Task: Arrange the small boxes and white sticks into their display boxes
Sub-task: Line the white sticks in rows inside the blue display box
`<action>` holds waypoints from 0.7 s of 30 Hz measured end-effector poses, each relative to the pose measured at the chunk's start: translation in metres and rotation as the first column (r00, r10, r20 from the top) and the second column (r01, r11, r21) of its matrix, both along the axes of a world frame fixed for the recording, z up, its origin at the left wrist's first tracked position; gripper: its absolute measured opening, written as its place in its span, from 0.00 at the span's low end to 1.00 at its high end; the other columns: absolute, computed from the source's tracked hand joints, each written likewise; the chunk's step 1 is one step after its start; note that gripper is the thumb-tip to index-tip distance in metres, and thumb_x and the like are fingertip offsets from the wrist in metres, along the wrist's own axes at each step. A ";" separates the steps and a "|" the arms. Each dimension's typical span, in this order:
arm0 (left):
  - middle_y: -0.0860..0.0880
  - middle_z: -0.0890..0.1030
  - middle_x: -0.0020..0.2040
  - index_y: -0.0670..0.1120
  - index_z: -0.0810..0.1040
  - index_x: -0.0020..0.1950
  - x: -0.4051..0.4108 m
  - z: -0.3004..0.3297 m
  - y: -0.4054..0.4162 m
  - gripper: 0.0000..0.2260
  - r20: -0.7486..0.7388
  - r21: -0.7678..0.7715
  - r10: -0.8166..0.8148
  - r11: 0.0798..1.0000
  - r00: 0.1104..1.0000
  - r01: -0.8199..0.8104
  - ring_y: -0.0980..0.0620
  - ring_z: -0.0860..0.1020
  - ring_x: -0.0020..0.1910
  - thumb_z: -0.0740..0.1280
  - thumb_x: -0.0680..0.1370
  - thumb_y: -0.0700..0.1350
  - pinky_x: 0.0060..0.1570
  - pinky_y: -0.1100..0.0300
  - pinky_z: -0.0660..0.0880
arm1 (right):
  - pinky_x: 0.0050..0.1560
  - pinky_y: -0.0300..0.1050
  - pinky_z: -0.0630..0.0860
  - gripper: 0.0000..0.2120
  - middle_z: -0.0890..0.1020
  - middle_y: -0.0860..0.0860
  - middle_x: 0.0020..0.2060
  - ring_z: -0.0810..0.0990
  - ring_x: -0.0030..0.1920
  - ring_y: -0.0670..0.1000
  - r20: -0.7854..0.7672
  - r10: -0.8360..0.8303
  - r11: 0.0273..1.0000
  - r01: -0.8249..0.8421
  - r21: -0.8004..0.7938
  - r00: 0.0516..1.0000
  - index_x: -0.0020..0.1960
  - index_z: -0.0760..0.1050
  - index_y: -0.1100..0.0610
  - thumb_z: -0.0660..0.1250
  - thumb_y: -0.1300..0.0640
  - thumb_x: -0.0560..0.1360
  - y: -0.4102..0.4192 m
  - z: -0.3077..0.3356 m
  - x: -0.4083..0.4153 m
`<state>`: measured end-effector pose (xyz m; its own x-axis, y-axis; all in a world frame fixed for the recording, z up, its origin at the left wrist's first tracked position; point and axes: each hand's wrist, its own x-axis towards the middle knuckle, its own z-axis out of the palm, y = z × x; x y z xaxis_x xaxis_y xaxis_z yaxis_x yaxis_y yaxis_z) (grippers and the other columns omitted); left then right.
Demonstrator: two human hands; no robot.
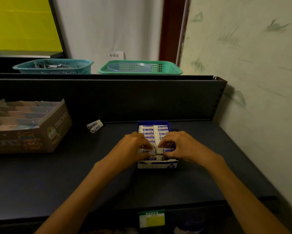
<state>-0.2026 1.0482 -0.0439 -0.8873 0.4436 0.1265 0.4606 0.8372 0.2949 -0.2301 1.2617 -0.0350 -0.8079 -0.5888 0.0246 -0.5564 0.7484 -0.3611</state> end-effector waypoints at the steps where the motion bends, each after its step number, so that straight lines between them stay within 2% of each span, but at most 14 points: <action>1: 0.52 0.72 0.62 0.53 0.76 0.62 0.000 0.000 0.000 0.15 0.001 0.000 0.002 1.000 1.000 -0.002 0.57 0.69 0.60 0.68 0.75 0.50 0.59 0.60 0.71 | 0.59 0.40 0.73 0.17 0.75 0.47 0.61 0.73 0.61 0.45 -0.003 -0.002 1.000 0.002 0.002 1.000 0.61 0.75 0.50 0.71 0.55 0.73 0.000 0.000 0.000; 5: 0.53 0.73 0.62 0.53 0.76 0.62 0.001 -0.002 -0.001 0.15 -0.015 0.003 -0.009 1.000 1.000 0.009 0.58 0.69 0.60 0.67 0.76 0.51 0.56 0.65 0.69 | 0.57 0.40 0.74 0.15 0.75 0.47 0.60 0.73 0.59 0.45 -0.003 0.000 1.000 0.000 -0.021 1.000 0.60 0.76 0.51 0.71 0.54 0.73 0.002 0.002 0.003; 8: 0.53 0.73 0.62 0.53 0.76 0.62 0.001 -0.002 -0.002 0.15 -0.019 0.003 -0.019 1.000 1.000 0.019 0.58 0.69 0.60 0.67 0.76 0.51 0.56 0.65 0.70 | 0.51 0.32 0.71 0.15 0.75 0.47 0.60 0.72 0.60 0.45 -0.008 -0.003 1.000 0.003 -0.031 1.000 0.60 0.77 0.52 0.70 0.54 0.74 0.004 0.002 0.004; 11: 0.53 0.73 0.61 0.53 0.77 0.62 -0.001 -0.003 0.000 0.14 -0.043 -0.007 -0.030 1.000 0.999 0.030 0.58 0.69 0.60 0.67 0.76 0.50 0.55 0.67 0.67 | 0.49 0.31 0.71 0.14 0.74 0.47 0.60 0.72 0.60 0.45 -0.003 0.004 0.999 -0.004 -0.033 1.000 0.59 0.77 0.52 0.70 0.54 0.74 0.005 0.001 0.003; 17: 0.53 0.73 0.61 0.52 0.78 0.61 -0.002 -0.002 0.001 0.14 -0.046 -0.013 -0.035 0.999 0.998 0.035 0.58 0.69 0.60 0.67 0.76 0.50 0.55 0.67 0.67 | 0.56 0.40 0.75 0.13 0.75 0.47 0.60 0.73 0.60 0.45 0.013 0.008 0.999 -0.007 -0.045 1.000 0.58 0.78 0.52 0.70 0.54 0.74 0.006 0.000 0.001; 21: 0.53 0.73 0.61 0.52 0.78 0.61 -0.002 -0.001 0.001 0.14 -0.043 -0.025 -0.044 0.999 0.998 0.043 0.58 0.70 0.59 0.67 0.76 0.50 0.55 0.67 0.68 | 0.56 0.40 0.75 0.13 0.74 0.48 0.59 0.73 0.60 0.46 0.017 0.012 0.999 -0.011 -0.037 1.000 0.58 0.79 0.52 0.70 0.54 0.73 0.005 0.000 0.000</action>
